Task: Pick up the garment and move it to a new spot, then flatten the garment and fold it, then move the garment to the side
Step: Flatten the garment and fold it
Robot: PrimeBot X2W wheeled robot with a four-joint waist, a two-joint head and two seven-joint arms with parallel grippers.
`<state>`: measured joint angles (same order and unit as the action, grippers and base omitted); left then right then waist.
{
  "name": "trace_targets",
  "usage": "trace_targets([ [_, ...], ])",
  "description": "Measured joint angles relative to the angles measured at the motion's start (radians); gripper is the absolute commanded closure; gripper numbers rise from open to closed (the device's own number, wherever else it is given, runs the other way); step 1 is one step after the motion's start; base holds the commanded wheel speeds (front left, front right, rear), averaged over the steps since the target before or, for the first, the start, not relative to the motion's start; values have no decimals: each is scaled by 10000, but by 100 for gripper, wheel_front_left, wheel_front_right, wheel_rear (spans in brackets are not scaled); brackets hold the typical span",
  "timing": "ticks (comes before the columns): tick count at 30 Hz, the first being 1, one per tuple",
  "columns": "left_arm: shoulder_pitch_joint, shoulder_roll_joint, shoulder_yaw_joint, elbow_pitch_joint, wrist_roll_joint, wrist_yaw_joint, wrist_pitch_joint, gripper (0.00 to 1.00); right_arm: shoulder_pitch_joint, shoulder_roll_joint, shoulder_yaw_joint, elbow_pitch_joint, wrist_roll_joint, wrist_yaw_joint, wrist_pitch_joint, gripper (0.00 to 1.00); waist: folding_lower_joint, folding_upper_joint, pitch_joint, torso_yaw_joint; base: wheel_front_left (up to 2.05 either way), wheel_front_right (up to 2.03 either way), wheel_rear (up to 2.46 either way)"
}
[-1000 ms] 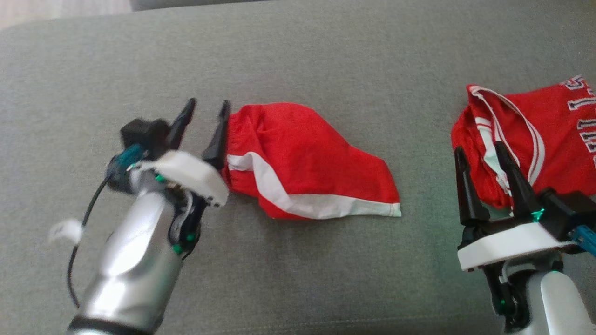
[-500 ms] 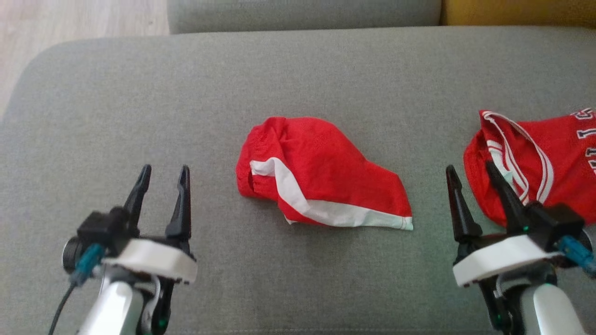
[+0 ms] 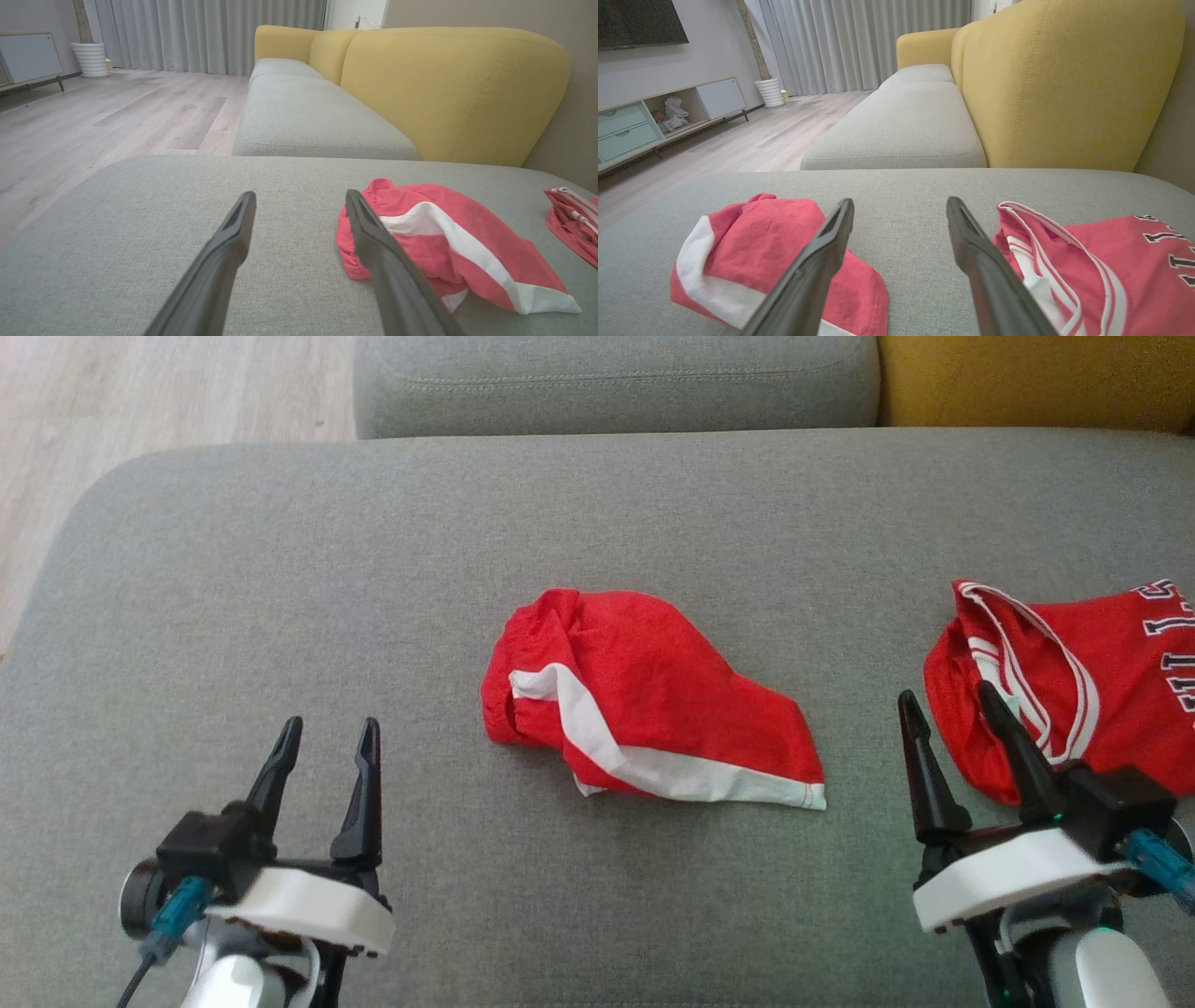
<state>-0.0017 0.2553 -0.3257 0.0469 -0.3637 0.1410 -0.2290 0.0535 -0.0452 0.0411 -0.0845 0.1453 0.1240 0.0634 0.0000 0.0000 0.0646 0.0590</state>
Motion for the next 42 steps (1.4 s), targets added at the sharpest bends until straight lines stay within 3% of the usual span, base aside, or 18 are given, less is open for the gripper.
trace_targets([
  [13,-2,107,-186,-82,-2,36,157,0,23,0,-86,-65,48,0,73,0,0,0,65,-83,0,0,0],
  [20,-686,44,-823,414,-274,-698,821,0,16,0,-92,-119,121,0,153,0,0,0,307,-107,0,0,0],
  [22,-1488,-190,-1099,918,-500,-1141,1218,0,-14,0,-36,-123,121,0,157,0,0,0,513,-173,0,0,0],
  [26,-2248,-451,-1202,1664,-819,-1524,1572,0,-83,0,115,-117,125,0,157,0,0,0,721,-322,0,0,0],
  [37,-3395,-704,-1383,3672,-1446,-2249,1921,0,-286,0,86,-17,286,0,142,0,0,0,1298,-915,0,0,0],
  [38,-3471,-706,-1417,3764,-1498,-2307,1921,19,-286,0,88,2,316,0,115,0,0,0,1328,-942,0,0,0],
  [39,-3560,-708,-1450,3839,-1521,-2309,1918,51,-286,0,86,17,324,0,113,0,0,0,1360,-966,0,0,0],
  [40,-3634,-706,-1463,3900,-1519,-2380,1894,94,-287,0,88,27,324,0,92,0,1,0,1384,-986,0,0,0],
  [42,-3774,-698,-1475,4021,-1498,-2395,1726,100,-291,0,84,75,328,0,67,0,0,0,1424,-1020,0,0,0],
])
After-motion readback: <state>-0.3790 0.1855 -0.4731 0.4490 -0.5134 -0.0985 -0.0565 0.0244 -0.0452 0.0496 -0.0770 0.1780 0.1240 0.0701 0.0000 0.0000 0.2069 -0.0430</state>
